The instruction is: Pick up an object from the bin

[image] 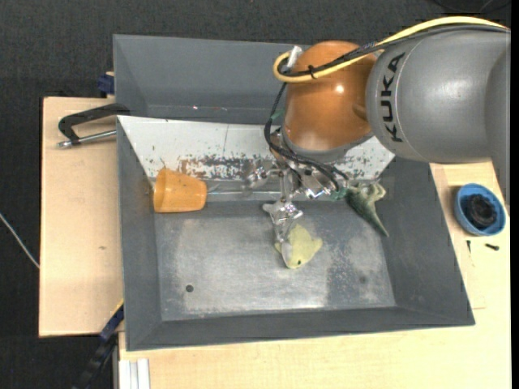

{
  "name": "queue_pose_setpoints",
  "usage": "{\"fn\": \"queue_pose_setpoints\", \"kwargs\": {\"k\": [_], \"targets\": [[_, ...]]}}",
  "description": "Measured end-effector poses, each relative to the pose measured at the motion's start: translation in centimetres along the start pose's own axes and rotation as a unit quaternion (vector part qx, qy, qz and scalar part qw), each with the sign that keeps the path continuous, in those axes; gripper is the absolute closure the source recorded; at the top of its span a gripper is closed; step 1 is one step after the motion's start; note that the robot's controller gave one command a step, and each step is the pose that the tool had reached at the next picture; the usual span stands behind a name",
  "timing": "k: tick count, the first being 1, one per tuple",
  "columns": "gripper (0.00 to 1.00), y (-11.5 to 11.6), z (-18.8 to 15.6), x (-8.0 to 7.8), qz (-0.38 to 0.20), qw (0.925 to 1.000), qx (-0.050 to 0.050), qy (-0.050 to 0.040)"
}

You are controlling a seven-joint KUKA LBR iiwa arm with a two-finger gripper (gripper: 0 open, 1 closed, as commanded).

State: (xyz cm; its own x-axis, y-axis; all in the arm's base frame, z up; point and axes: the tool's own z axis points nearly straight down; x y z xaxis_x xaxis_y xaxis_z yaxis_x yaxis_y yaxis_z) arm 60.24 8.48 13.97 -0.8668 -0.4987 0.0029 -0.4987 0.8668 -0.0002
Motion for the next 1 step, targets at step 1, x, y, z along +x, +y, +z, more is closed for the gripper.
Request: {"fn": "queue_pose_setpoints", "kwargs": {"k": [1], "targets": [[0.00,-4.19,4.49,5.65,-0.045,0.9990,-0.001,-0.0003]]}}
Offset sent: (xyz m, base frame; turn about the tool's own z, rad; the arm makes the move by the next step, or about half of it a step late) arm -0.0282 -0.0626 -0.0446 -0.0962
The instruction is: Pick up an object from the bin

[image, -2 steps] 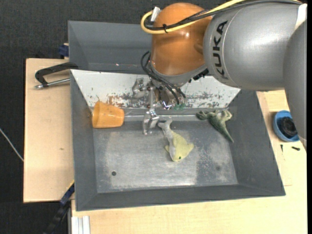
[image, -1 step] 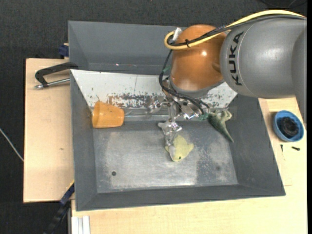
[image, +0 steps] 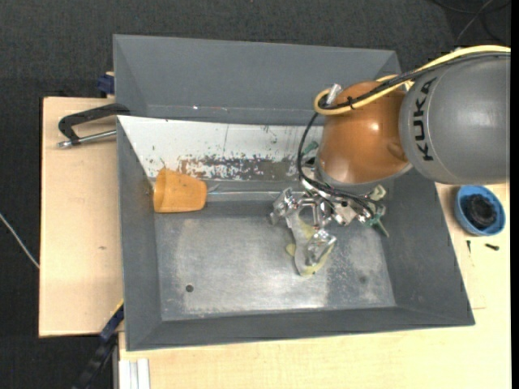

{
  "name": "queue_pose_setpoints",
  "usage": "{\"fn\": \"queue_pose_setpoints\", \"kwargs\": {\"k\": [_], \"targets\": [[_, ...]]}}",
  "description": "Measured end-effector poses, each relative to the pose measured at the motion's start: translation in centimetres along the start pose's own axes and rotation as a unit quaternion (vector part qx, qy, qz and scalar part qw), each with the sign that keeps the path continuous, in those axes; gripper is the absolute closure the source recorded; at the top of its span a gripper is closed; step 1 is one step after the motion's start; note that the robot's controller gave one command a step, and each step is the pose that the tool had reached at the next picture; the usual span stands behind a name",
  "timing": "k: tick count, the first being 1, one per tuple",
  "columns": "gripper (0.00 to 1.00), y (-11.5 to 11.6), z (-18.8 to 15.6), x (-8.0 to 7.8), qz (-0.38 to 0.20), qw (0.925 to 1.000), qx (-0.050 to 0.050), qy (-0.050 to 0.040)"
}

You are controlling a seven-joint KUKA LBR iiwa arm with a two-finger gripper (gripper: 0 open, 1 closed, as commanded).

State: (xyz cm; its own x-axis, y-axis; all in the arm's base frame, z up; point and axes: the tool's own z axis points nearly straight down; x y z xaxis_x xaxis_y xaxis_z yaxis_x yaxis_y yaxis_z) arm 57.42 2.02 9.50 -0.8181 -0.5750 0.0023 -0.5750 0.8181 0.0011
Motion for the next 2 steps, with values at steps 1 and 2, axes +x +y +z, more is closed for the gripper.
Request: {"fn": "queue_pose_setpoints", "kwargs": {"k": [1,2], "targets": [[0.00,-4.5,-3.2,-0.6,-0.045,0.9989,0.004,-0.0056],[0.00,-2.0,0.1,2.1,0.054,0.9986,0.001,-0.0033]]}}
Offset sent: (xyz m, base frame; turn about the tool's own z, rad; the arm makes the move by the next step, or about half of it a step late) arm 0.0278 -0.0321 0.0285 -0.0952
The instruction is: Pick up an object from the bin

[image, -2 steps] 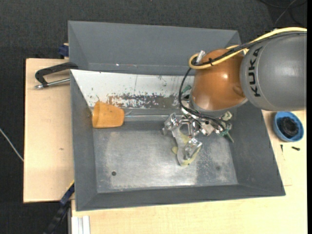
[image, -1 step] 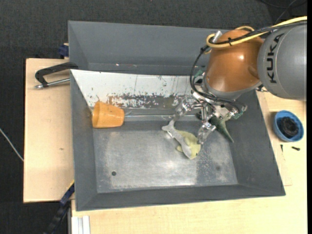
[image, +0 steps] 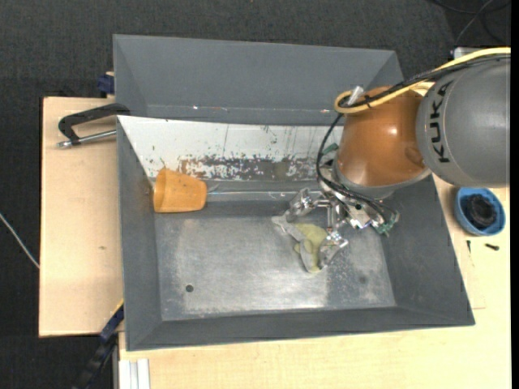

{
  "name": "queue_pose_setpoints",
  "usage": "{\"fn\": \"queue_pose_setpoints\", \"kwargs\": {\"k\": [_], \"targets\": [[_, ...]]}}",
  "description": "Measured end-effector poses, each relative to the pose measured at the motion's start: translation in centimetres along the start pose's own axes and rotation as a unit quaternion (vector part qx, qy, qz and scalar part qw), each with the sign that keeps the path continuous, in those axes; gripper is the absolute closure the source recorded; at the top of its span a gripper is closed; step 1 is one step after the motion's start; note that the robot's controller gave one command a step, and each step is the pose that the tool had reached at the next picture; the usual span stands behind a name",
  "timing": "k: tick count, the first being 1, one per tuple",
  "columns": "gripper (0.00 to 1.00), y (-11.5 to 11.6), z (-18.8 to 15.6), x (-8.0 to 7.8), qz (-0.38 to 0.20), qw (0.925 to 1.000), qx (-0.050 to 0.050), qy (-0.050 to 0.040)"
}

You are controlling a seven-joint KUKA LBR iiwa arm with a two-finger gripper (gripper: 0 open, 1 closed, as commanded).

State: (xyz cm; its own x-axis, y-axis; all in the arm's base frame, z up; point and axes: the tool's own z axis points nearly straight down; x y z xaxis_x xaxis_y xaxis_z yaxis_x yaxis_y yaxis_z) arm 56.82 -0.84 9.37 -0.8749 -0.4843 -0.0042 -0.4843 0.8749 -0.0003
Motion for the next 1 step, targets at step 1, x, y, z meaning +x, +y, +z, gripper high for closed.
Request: {"fn": "queue_pose_setpoints", "kwargs": {"k": [1], "targets": [[1.00,0.06,-0.10,-0.09,0.000,1.0000,0.000,-0.0011]]}}
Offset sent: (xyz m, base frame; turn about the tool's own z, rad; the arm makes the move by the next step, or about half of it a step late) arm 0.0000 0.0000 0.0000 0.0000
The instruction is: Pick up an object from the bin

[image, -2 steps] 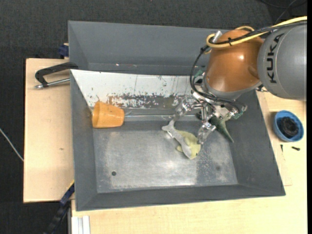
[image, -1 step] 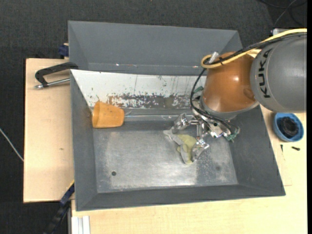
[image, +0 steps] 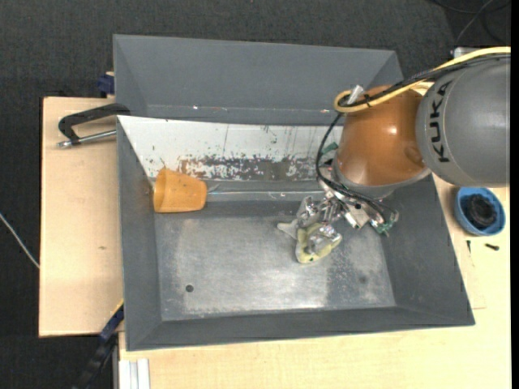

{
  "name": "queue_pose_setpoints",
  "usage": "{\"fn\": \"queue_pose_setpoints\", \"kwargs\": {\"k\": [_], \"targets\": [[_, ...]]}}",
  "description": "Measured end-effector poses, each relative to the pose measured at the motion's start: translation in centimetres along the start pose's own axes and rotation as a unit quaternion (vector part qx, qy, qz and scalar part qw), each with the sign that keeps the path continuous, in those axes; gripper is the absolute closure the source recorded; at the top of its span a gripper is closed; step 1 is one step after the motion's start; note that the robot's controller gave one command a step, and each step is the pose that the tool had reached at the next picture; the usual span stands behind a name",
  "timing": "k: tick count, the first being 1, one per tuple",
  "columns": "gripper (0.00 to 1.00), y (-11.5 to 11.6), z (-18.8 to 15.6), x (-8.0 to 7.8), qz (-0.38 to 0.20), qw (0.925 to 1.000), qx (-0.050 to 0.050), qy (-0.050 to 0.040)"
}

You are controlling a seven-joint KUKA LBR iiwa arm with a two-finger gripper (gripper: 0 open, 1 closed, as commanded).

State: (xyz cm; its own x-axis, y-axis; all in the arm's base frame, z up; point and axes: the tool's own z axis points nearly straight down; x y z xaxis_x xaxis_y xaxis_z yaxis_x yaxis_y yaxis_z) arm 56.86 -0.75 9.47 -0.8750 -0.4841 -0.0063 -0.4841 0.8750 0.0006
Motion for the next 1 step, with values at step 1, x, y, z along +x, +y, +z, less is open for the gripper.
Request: {"fn": "queue_pose_setpoints", "kwargs": {"k": [1], "targets": [[1.00,-1.89,-14.06,-1.93,-0.094,0.9956,0.004,-0.0038]]}}
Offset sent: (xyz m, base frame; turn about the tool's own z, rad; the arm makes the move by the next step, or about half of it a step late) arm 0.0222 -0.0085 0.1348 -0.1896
